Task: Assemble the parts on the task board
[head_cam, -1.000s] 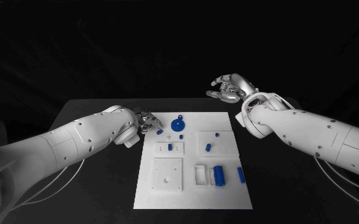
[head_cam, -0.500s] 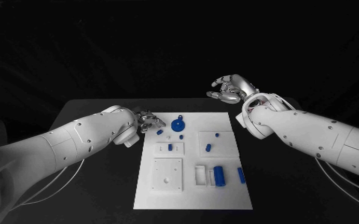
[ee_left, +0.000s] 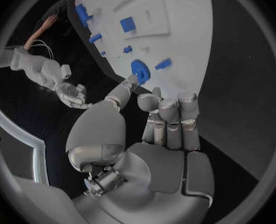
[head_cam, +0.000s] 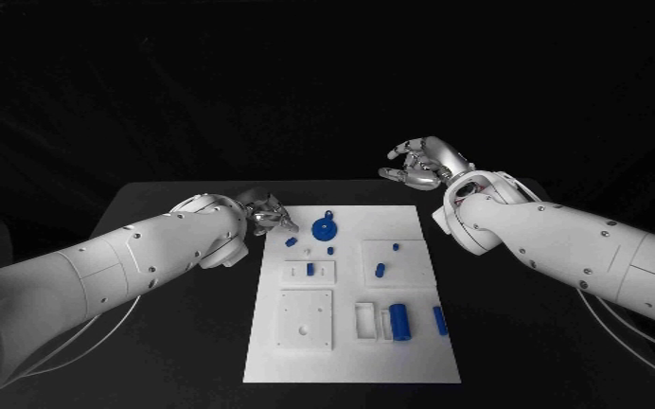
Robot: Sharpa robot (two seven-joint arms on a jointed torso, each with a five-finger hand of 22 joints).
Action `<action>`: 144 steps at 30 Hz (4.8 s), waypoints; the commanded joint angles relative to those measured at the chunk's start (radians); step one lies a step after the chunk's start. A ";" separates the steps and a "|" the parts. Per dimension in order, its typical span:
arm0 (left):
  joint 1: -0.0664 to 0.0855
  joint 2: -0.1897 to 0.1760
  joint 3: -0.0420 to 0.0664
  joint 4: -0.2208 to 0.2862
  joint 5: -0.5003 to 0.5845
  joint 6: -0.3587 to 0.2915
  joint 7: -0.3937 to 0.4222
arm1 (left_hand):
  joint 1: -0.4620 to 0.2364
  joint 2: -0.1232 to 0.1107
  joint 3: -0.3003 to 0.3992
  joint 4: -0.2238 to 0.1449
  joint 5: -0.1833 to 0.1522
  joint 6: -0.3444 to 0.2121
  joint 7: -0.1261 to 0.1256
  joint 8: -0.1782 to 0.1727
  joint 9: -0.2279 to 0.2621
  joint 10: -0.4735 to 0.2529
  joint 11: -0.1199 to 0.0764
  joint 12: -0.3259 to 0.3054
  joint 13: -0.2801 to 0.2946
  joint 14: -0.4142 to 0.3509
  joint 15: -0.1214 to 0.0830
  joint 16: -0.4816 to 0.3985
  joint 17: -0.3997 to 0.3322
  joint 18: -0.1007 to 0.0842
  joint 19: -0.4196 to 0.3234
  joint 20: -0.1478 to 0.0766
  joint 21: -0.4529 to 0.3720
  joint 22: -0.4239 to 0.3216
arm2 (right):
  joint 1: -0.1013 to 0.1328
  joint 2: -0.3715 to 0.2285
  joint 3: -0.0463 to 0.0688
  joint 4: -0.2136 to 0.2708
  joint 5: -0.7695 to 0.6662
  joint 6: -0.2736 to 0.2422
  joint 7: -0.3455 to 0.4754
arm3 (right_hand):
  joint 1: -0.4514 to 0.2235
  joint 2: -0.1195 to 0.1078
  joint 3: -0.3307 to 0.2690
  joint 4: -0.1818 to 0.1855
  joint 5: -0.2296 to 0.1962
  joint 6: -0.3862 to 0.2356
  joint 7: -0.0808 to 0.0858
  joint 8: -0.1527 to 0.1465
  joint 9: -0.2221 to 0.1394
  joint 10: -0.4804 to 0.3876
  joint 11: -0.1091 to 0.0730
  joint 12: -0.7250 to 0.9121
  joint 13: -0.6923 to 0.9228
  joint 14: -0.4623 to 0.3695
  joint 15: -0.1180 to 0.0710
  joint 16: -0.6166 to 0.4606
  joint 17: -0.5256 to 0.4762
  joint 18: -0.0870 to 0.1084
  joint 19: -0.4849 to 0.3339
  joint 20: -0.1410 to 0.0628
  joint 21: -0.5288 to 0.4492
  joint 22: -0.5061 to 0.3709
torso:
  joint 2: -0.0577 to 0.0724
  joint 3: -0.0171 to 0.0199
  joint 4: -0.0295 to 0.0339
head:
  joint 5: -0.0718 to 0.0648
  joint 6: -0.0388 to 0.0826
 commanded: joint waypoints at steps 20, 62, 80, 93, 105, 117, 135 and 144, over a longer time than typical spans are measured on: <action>-0.067 0.008 -0.025 -0.016 -0.204 -0.098 0.109 | -0.003 -0.054 0.024 0.081 -0.083 -0.015 0.007 -0.001 -0.017 -0.013 0.006 -0.006 -0.005 -0.010 0.005 -0.013 0.004 0.009 -0.013 -0.064 -0.012 -0.006 | -0.003 -0.004 0.000 0.004 -0.002 0.011 0.011 | 0.006 0.006 -0.001 0.002 0.004 -0.008 0.012 0.003 0.002 -0.004 -0.001 0.006 -0.002 0.002 -0.005 -0.007 0.002 0.127 0.001 -0.009 -0.005 0.004 | 0.001 -0.0008 -0.0014 | 0.001 -0.004; -0.083 0.034 -0.033 -0.065 -0.243 -0.062 0.087 | 0.150 0.086 0.100 0.043 -0.075 0.046 -0.007 0.043 -0.027 -0.003 -0.006 -0.002 -0.010 -0.005 -0.005 -0.011 0.013 0.004 -0.017 -0.067 0.001 0.006 | -0.006 -0.005 0.000 0.003 -0.002 0.014 0.011 | 0.006 0.008 -0.002 0.002 0.004 -0.007 0.012 0.003 0.002 -0.004 -0.001 0.008 -0.004 0.002 -0.005 -0.007 0.002 0.127 0.001 -0.009 -0.006 0.004 | 0.000 -0.0001 -0.0001 | -0.005 -0.012; -0.084 0.018 -0.033 -0.047 -0.096 -0.087 0.151 | 0.159 0.153 0.160 0.056 -0.094 0.113 -0.019 0.078 -0.024 0.001 -0.016 0.003 -0.010 -0.009 -0.013 -0.002 0.019 -0.002 -0.026 -0.069 0.006 0.012 | -0.007 -0.003 0.000 0.011 -0.010 0.028 0.028 | 0.012 0.013 -0.001 0.000 0.001 -0.006 0.012 0.004 0.002 -0.005 -0.002 0.010 -0.005 0.002 -0.005 -0.007 0.002 0.127 0.001 -0.010 -0.006 0.005 | 0.000 0.0008 -0.0017 | -0.003 -0.008; -0.058 -0.049 0.003 0.013 0.228 0.145 0.178 | 0.141 0.174 0.168 0.041 -0.096 0.113 -0.021 0.083 -0.017 -0.010 -0.018 0.009 -0.006 -0.021 -0.015 0.004 0.023 -0.005 -0.037 -0.070 0.009 0.018 | -0.008 -0.007 -0.001 0.040 -0.071 0.083 0.116 | 0.067 0.044 0.021 -0.042 -0.033 0.007 0.008 0.012 0.005 -0.006 -0.005 0.015 -0.013 0.002 -0.008 -0.008 0.005 0.127 -0.001 -0.010 -0.007 0.011 | 0.000 0.0018 0.0001 | -0.003 0.000; -0.021 -0.096 0.007 0.110 0.493 0.451 0.118 | 0.129 0.185 0.170 0.022 -0.094 0.112 -0.021 0.085 -0.012 -0.018 -0.018 0.013 -0.004 -0.029 -0.015 0.007 0.024 -0.008 -0.044 -0.070 0.008 0.019 | -0.014 -0.011 -0.023 0.107 -0.235 0.161 0.196 | 0.143 0.044 0.116 -0.082 -0.113 0.047 -0.001 0.029 0.007 -0.003 -0.013 0.021 -0.023 0.004 -0.016 -0.010 0.007 0.127 -0.003 0.002 -0.004 0.018 | -0.002 0.0017 -0.0006 | 0.003 0.010; -0.019 -0.099 0.006 0.151 0.604 0.496 0.067 | 0.102 0.195 0.172 0.014 -0.073 0.120 -0.026 0.095 0.006 -0.026 -0.023 0.014 -0.004 -0.033 -0.020 0.006 0.022 -0.012 -0.048 -0.070 0.005 0.018 | -0.014 -0.018 -0.087 0.217 -0.391 0.226 0.222 | 0.162 0.032 0.136 -0.108 -0.126 0.065 -0.014 0.036 0.007 -0.005 -0.025 0.026 -0.026 0.002 -0.027 -0.010 0.010 0.127 -0.007 0.013 0.006 0.022 | -0.001 0.0007 -0.0014 | 0.005 0.013; -0.019 -0.101 0.006 0.194 0.619 0.529 0.050 | 0.053 0.194 0.182 0.014 -0.036 0.128 -0.038 0.118 0.064 -0.028 -0.035 0.014 -0.010 -0.032 -0.031 0.005 0.017 -0.015 -0.046 -0.075 0.003 0.016 | -0.014 -0.018 -0.133 0.279 -0.450 0.250 0.200 | 0.142 0.027 0.089 -0.138 -0.108 0.056 -0.020 0.032 0.003 -0.007 -0.032 0.030 -0.029 0.000 -0.034 -0.010 0.015 0.127 -0.014 0.019 0.016 0.021 | 0.000 -0.0012 -0.0004 | 0.004 0.006; -0.019 -0.102 0.006 0.202 0.623 0.535 0.054 | 0.042 0.186 0.183 0.019 -0.039 0.138 -0.044 0.131 0.088 -0.027 -0.040 0.014 -0.012 -0.032 -0.036 0.005 0.015 -0.016 -0.045 -0.077 0.003 0.016 | -0.015 -0.007 -0.140 0.270 -0.455 0.252 0.198 | 0.140 0.029 0.084 -0.140 -0.112 0.057 -0.017 0.033 0.003 -0.006 -0.029 0.031 -0.029 0.001 -0.032 -0.010 0.016 0.127 -0.014 0.019 0.017 0.020 | 0.001 -0.0014 0.0005 | 0.004 0.003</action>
